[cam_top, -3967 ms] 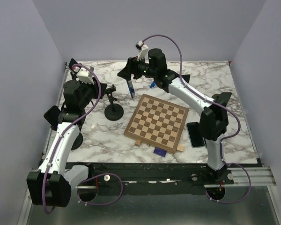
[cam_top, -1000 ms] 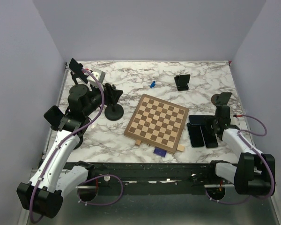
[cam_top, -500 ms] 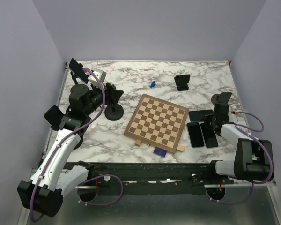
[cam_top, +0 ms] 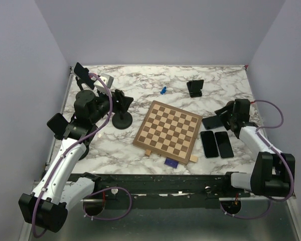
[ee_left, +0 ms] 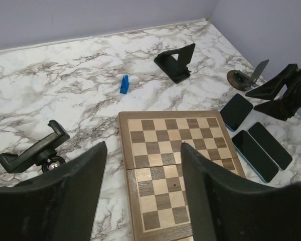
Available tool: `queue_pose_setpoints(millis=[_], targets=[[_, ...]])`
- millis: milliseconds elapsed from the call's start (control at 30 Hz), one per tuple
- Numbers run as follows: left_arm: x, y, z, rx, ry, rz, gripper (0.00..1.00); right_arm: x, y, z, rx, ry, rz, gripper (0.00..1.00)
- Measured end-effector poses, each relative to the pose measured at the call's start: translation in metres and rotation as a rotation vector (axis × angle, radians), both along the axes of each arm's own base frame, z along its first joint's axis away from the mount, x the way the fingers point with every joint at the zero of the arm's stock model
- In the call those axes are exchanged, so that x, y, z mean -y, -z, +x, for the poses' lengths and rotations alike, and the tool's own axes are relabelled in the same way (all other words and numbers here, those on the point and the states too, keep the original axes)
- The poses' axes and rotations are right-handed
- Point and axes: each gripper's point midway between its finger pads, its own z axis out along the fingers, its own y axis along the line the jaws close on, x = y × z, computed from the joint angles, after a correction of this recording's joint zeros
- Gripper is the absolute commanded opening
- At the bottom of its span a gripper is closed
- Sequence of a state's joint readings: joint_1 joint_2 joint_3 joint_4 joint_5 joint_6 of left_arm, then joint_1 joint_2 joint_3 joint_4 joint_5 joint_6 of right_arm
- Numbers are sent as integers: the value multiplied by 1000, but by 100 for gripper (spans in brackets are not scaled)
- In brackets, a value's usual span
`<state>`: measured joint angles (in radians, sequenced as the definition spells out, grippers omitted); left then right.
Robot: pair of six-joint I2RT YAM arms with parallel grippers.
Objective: Remove the phone from the phone stand
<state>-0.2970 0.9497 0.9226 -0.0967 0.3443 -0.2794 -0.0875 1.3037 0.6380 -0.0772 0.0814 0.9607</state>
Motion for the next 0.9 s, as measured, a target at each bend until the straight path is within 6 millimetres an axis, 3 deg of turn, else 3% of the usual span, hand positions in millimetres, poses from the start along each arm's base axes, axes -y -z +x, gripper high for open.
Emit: queue_pose_setpoints(millis=[100,267,333,467,567,667,800,900], targets=[[-4,0,1,-1,-25,1,86,-13,-26,3,41,-173,-54,80],[-20,0,9,-10,-136,7,86,-47,-66,0,135,-469,-119,98],[-34,4,16,-37,-229,18,86,-75,-80,-4,175,-599,-142,100],[-51,15,30,-78,-354,33,82,-164,-102,-23,259,-917,-150,100],[-54,34,40,-132,-392,60,70,-218,-102,-46,289,-1093,-116,100],[-56,62,51,-211,-417,107,59,-256,-93,-65,294,-1202,-81,100],[-54,89,58,-283,-422,146,56,-285,-78,-84,282,-1289,-58,100],[-53,100,62,-306,-421,162,52,-292,-68,-92,271,-1317,-53,100]])
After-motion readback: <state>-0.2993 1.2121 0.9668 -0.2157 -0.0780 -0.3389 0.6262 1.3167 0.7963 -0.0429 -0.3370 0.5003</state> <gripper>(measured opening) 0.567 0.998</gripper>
